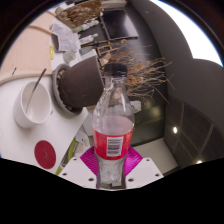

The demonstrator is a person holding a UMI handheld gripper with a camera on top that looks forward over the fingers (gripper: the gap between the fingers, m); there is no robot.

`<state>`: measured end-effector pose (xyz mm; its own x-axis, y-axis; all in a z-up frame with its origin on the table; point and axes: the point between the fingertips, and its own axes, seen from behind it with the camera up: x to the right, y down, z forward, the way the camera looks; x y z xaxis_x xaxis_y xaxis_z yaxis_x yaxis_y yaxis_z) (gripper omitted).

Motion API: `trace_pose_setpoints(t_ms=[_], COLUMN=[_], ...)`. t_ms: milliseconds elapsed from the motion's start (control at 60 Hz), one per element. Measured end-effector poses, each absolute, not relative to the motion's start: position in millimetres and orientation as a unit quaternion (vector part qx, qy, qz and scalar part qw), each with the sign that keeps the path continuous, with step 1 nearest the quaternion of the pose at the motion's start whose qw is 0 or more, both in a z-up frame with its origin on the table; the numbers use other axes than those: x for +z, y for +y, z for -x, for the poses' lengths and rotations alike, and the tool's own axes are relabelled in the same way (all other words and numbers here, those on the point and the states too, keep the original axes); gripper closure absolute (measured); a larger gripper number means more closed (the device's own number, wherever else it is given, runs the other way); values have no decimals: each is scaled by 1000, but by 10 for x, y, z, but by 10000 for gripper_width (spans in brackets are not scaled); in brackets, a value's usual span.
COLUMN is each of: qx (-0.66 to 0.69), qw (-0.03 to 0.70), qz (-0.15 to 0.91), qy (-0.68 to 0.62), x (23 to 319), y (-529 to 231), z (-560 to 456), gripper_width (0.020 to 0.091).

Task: Pour water

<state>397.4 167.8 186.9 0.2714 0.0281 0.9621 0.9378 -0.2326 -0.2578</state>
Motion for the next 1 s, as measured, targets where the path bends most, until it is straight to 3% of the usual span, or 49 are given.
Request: trace_pose_setpoints(t_ms=[117, 250, 467, 750, 833, 1000], qx=[-332, -170, -8, 25, 22, 12], qw=[533, 541, 530, 524, 540, 553], qz=[729, 811, 847, 851, 841, 833], qy=[-272, -144, -44, -14, -14, -22], x=[1803, 1498, 960, 524, 555, 570], y=[1598, 1545, 1544, 1644, 1624, 1573], z=[-3913, -3826, -3657, -3661, -3679, -3667], gripper_width=[828, 829, 829, 822, 812, 674])
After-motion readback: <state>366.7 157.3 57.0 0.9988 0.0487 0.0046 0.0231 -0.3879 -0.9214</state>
